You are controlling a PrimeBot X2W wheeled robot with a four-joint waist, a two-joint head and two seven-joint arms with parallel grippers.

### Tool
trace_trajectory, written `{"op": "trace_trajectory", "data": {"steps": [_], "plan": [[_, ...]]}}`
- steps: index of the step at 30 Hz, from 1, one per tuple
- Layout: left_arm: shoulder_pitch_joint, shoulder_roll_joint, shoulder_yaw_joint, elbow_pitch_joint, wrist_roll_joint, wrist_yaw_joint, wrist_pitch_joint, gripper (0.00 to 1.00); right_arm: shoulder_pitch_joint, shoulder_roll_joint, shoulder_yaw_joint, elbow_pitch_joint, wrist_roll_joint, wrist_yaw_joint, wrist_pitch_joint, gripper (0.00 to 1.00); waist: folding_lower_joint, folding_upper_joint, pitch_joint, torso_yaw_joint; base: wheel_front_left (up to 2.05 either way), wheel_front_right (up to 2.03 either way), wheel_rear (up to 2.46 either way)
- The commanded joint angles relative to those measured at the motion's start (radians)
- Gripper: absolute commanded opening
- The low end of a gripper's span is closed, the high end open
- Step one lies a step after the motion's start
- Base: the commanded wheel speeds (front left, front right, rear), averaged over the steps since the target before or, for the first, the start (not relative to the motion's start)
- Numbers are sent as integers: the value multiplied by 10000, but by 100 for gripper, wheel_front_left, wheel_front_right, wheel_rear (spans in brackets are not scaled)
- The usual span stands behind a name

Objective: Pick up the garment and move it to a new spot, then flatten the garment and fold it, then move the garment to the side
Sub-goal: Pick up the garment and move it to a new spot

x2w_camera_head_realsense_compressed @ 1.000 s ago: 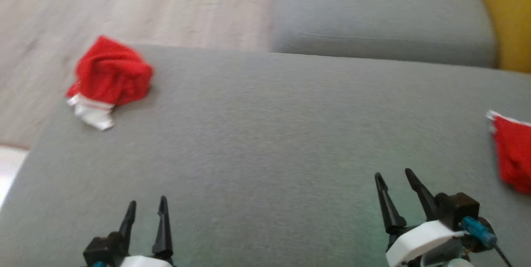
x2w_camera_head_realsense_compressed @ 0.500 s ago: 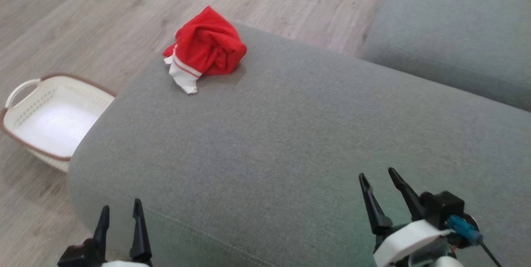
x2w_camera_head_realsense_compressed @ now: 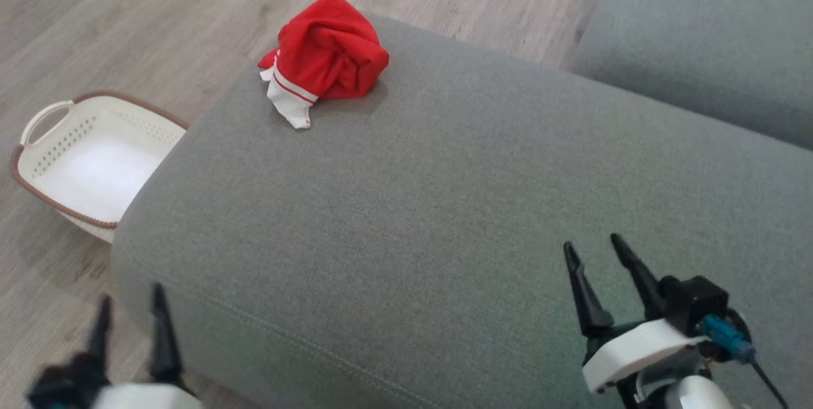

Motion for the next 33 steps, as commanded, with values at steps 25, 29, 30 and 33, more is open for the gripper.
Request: {"op": "trace_trajectory", "data": {"steps": [25,29,30,33], "plan": [[-9220,2464,1196,4636,-386,-1942,1857,100,-2043,-51,-65,-3505,-2260,65,1624,100,0,0,4862,-2962,0,0,0],[-10100,2134,712,6258,-187,-2260,1979,100,-2254,-51,-64,-3956,-2441,65,1847,100,0,0,5596,-3169,0,0,0],[-10291,2058,638,6597,-159,-2334,1960,100,-2285,-51,-80,-4049,-2484,65,1879,100,0,0,5746,-3203,0,0,0],[-10840,1893,424,7510,-31,-2547,1816,100,-2309,-51,-198,-4236,-2537,65,1934,100,0,0,6118,-3270,0,0,0]]}}
